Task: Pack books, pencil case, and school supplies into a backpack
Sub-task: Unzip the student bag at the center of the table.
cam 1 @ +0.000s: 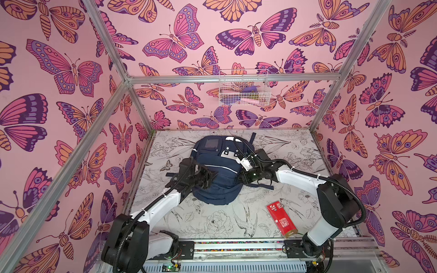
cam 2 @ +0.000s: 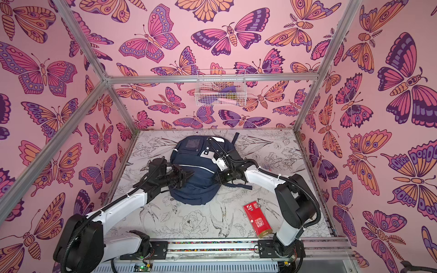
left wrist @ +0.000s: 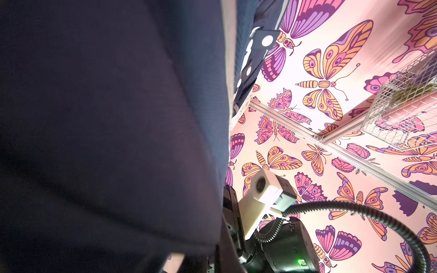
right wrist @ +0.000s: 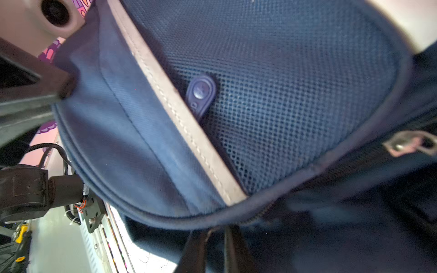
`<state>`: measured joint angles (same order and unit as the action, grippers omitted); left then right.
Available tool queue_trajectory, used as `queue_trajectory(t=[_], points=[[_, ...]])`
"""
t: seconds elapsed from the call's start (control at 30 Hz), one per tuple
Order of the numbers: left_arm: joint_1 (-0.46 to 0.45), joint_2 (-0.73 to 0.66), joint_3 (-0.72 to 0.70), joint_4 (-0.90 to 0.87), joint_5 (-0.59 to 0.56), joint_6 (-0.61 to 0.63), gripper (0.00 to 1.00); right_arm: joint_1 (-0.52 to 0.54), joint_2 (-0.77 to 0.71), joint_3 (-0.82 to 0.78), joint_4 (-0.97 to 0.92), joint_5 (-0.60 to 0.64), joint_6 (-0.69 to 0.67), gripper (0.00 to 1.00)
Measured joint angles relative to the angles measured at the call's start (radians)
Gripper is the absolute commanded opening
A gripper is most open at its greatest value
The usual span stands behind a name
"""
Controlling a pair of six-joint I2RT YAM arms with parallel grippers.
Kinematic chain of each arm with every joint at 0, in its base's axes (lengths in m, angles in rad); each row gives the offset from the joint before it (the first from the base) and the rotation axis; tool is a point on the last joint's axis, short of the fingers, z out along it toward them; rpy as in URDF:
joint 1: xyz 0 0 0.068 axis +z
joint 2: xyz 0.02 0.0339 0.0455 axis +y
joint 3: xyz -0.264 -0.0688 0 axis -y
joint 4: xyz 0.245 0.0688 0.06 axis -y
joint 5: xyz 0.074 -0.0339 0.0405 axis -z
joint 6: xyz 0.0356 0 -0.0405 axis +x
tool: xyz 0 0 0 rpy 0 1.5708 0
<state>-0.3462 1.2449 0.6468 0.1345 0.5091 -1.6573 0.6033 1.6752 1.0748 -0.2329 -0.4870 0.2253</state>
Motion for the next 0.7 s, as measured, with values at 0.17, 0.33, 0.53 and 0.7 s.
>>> queue_trajectory(t=[0.17,0.33,0.53,0.7], points=[[0.0,-0.001,-0.004,0.001,0.0,0.008,0.0,0.009,-0.029,0.002,-0.04,0.057,-0.016,0.0],[-0.001,-0.009,-0.005,-0.001,0.0,0.022,0.0,0.019,-0.063,0.005,-0.07,0.087,-0.017,0.0],[-0.001,-0.011,-0.005,-0.003,0.001,0.026,0.0,0.023,-0.077,0.0,-0.071,0.085,-0.007,0.0],[-0.001,-0.013,-0.005,-0.011,0.0,0.033,0.0,0.043,-0.073,-0.003,-0.068,0.076,0.053,0.0]])
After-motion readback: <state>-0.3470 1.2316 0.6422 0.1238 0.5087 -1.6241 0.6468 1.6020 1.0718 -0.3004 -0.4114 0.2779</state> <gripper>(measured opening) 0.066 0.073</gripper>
